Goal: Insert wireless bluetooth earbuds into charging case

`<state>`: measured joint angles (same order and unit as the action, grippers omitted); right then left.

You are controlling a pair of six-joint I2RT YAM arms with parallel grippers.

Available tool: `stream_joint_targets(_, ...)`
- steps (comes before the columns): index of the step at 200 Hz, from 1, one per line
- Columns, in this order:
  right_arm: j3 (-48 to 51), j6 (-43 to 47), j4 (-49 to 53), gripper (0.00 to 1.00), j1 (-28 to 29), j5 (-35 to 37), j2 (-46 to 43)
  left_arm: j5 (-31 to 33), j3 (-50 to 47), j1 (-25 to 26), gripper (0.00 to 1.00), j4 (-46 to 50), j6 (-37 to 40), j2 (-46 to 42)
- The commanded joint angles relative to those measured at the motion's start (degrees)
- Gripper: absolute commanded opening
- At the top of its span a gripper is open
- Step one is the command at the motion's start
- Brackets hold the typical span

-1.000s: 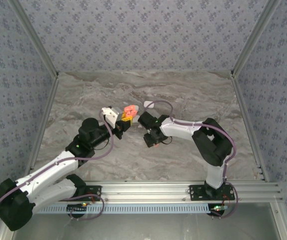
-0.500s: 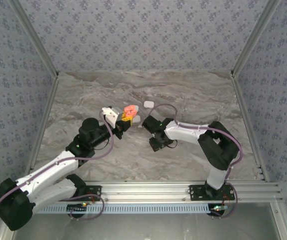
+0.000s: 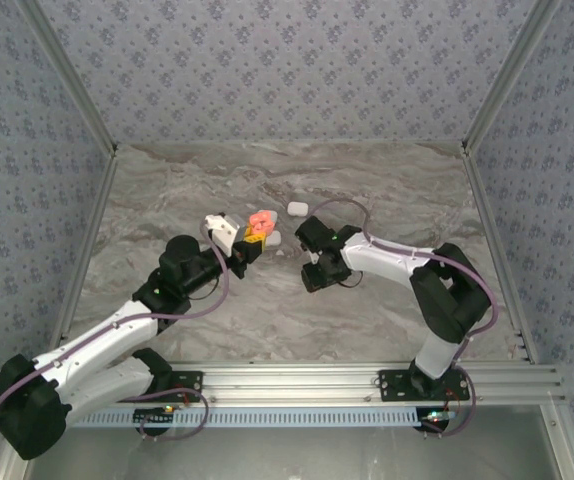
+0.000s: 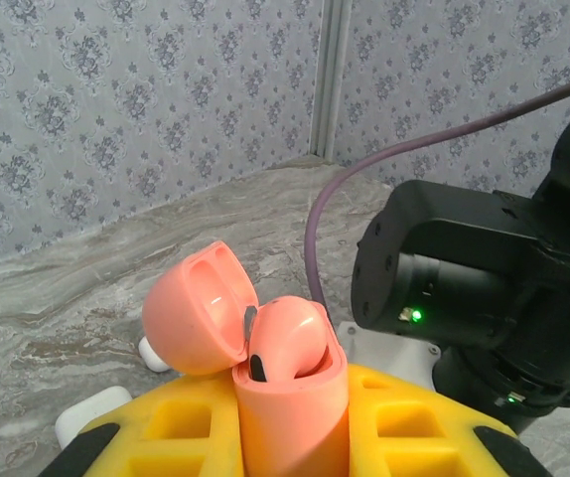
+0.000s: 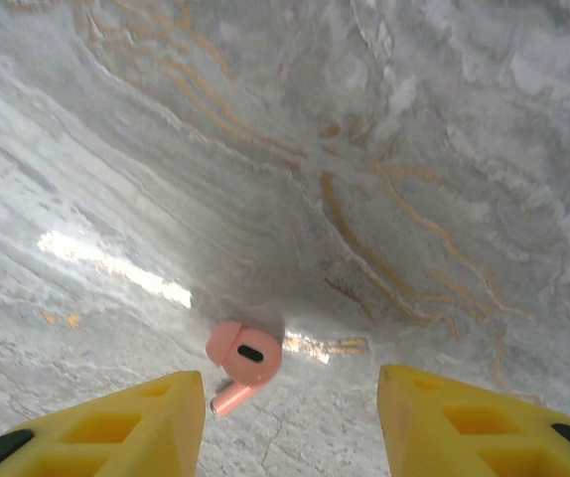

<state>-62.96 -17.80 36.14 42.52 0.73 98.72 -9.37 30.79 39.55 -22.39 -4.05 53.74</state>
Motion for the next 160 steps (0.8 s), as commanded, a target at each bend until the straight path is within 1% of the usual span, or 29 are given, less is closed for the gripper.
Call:
stream_joint_targets(1,-2.33,-0.96,0.52,0.49,0.12,-2.63,2.64,0.2,1.43,0.38,0.0,-0.47,0.98,-0.27)
stream_joint_targets(60,-2.7,-1.17,0.19,0.43,0.52,-3.72,5.58,0.38,1.12,0.42,0.0,-0.37,1.04,-0.2)
stream_joint_targets(120,-2.27,-1.26,0.64,0.31,1.43,-3.73,7.09,0.4,1.12,0.38,0.0,-0.37,0.88,-0.01)
stream_joint_targets(144,-2.05,-1.01,0.86,0.27,1.45,-3.17,6.13,0.36,1.09,0.43,0.0,-0.2,0.86,-0.1)
stream_joint_targets(160,-1.75,-0.27,0.6,0.26,1.47,-2.39,4.69,0.37,1.03,0.44,0.0,-0.28,0.73,-0.01)
